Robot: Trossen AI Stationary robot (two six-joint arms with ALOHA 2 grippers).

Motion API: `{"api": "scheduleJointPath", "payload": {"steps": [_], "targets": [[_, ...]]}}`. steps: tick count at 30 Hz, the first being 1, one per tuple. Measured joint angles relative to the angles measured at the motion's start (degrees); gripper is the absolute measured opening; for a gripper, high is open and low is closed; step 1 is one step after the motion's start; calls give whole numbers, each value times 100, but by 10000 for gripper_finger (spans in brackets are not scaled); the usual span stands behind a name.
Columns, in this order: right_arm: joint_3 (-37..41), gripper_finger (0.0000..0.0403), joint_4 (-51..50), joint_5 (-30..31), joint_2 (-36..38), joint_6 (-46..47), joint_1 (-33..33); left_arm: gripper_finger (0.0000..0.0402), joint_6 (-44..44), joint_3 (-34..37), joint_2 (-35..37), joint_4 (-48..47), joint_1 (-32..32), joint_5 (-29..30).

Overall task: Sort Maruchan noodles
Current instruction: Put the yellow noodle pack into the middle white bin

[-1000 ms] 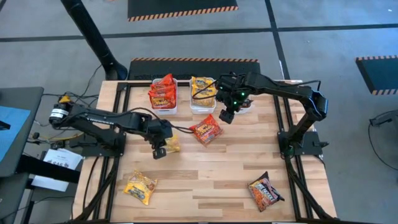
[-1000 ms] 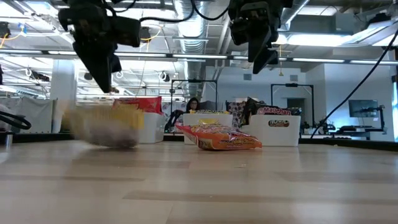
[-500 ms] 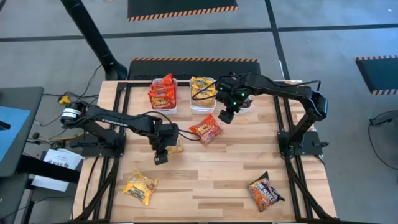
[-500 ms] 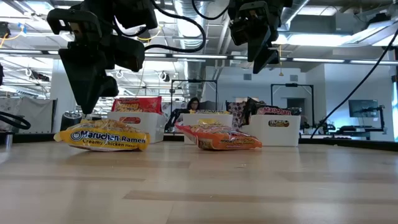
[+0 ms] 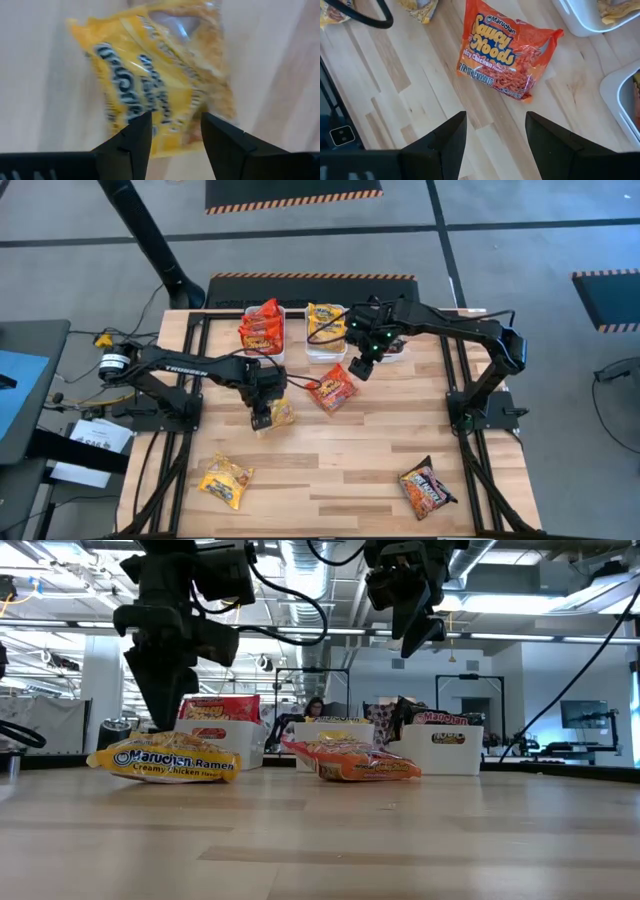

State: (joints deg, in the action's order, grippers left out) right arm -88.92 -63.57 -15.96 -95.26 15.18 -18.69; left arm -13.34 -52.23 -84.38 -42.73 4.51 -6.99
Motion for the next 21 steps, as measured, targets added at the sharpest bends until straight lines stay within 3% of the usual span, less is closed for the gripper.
{"api": "scheduleJointPath", "payload": {"steps": [21], "targets": [[0,228,286,29,0,206,-3,150,19,-55,-1061,900,-210,265]]}}
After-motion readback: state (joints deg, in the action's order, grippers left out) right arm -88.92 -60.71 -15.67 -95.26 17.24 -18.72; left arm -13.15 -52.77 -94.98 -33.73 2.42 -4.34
